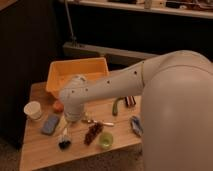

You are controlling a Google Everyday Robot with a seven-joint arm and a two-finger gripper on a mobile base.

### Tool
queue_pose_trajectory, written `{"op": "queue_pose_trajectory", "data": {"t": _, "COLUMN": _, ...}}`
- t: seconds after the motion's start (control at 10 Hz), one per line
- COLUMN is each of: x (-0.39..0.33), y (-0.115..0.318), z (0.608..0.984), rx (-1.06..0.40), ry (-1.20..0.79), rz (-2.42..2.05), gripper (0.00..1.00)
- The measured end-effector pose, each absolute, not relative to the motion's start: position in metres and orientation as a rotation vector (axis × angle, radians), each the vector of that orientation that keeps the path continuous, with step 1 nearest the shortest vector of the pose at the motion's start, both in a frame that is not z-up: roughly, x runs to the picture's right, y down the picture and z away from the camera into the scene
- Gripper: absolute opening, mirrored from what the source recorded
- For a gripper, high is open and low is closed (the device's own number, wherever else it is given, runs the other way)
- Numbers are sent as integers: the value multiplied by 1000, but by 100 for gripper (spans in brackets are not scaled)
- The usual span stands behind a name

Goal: Place brush in tray

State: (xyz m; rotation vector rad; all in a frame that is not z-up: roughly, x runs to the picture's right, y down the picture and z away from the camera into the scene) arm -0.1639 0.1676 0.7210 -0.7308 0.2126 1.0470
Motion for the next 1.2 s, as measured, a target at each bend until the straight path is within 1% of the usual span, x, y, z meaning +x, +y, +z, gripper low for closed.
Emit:
{"op": "queue_pose_trajectory", "data": {"t": 0.4, "x": -175, "y": 186, "z": 719, "rx": -796, "ry": 241, "rz": 1012, "gripper": 80}}
{"op": "queue_pose_trajectory", "data": {"t": 1.2, "x": -183, "y": 189, "z": 719, "rx": -799, "ry": 269, "rz": 1012, "gripper": 80}}
